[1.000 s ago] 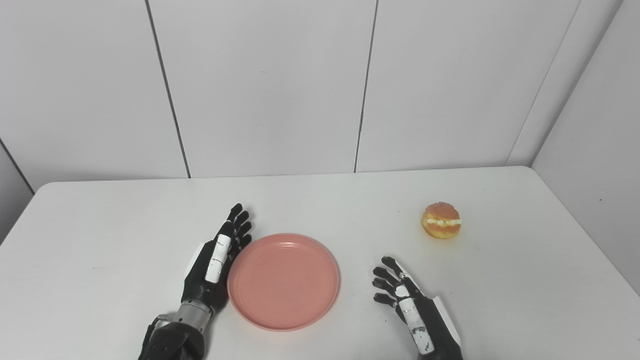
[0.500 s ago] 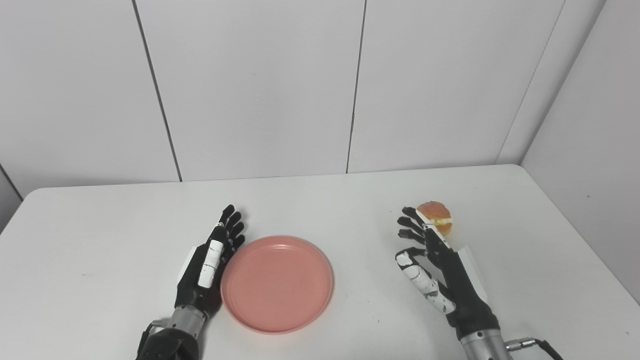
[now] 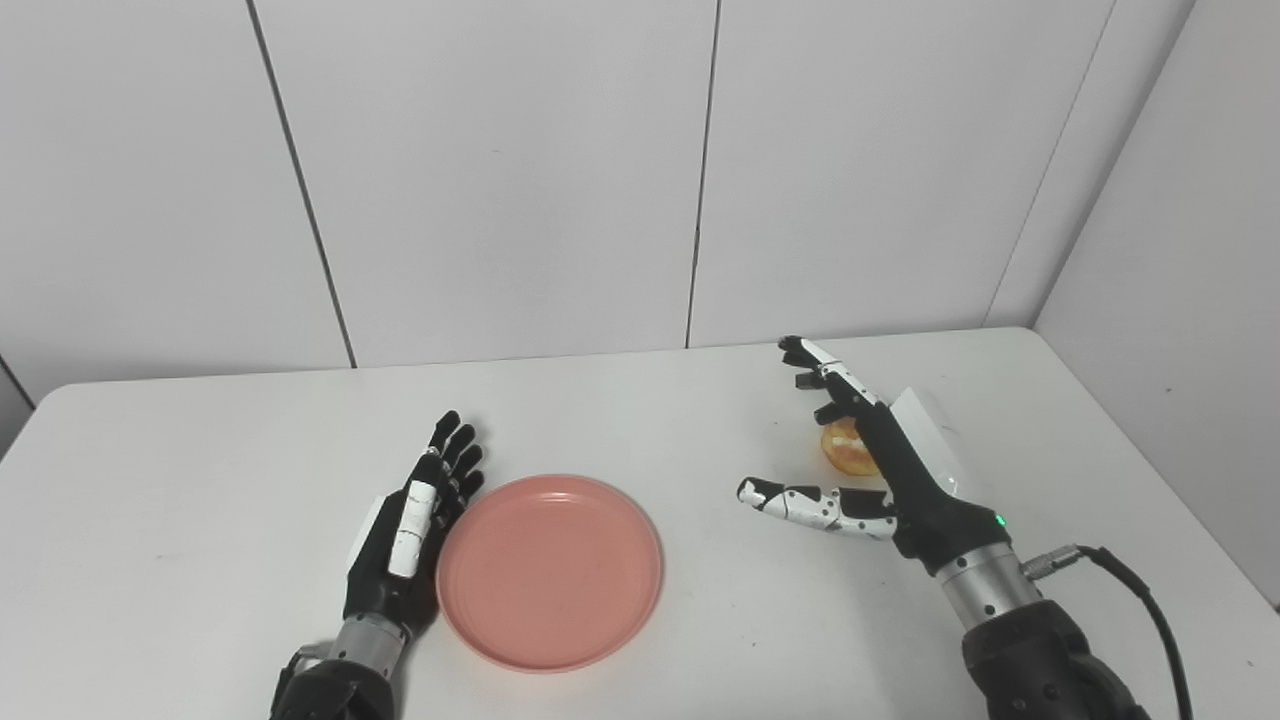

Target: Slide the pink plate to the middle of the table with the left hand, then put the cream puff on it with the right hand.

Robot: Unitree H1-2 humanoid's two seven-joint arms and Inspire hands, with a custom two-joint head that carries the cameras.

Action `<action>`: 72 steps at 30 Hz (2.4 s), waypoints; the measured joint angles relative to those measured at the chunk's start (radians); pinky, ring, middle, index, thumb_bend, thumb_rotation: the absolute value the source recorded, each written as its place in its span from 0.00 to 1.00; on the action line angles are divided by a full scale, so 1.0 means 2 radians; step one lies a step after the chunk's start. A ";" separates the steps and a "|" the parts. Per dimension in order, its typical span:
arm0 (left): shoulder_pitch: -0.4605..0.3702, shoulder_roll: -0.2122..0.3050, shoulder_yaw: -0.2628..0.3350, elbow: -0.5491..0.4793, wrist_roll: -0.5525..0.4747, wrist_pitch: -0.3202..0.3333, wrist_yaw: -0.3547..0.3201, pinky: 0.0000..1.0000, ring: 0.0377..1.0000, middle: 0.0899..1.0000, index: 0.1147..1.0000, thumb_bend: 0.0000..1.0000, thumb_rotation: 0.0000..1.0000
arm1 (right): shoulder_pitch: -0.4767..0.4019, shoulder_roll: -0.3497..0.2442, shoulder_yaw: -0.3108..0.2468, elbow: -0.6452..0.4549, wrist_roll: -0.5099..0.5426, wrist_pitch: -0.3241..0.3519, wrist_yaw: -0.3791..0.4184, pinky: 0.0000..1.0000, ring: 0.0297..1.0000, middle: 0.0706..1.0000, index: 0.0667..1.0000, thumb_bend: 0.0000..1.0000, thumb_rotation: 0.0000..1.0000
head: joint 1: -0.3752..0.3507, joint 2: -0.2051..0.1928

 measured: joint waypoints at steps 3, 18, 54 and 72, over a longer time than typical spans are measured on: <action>0.000 0.000 0.000 0.000 0.000 0.000 0.000 1.00 0.99 1.00 1.00 0.88 0.83 | -0.023 -0.018 0.000 0.003 -0.020 0.022 0.028 0.69 0.87 0.93 0.89 1.00 0.42 | 0.001 -0.001; 0.001 -0.001 -0.001 -0.004 -0.005 0.001 -0.001 1.00 1.00 1.00 1.00 0.89 0.81 | -0.127 -0.096 0.028 0.096 -0.114 0.055 0.139 0.62 0.86 0.91 0.87 1.00 0.39 | 0.006 -0.002; 0.008 -0.003 -0.004 -0.015 -0.011 0.009 0.000 1.00 0.98 1.00 1.00 0.90 0.79 | -0.208 -0.132 0.100 0.353 -0.119 0.063 0.153 0.78 0.90 0.90 0.82 1.00 0.39 | 0.016 0.005; 0.014 -0.004 -0.006 -0.023 -0.010 0.012 0.001 1.00 0.96 0.99 1.00 0.90 0.80 | -0.207 -0.126 0.107 0.375 -0.094 0.061 0.095 0.47 0.55 0.60 0.61 0.84 0.06 | 0.021 0.008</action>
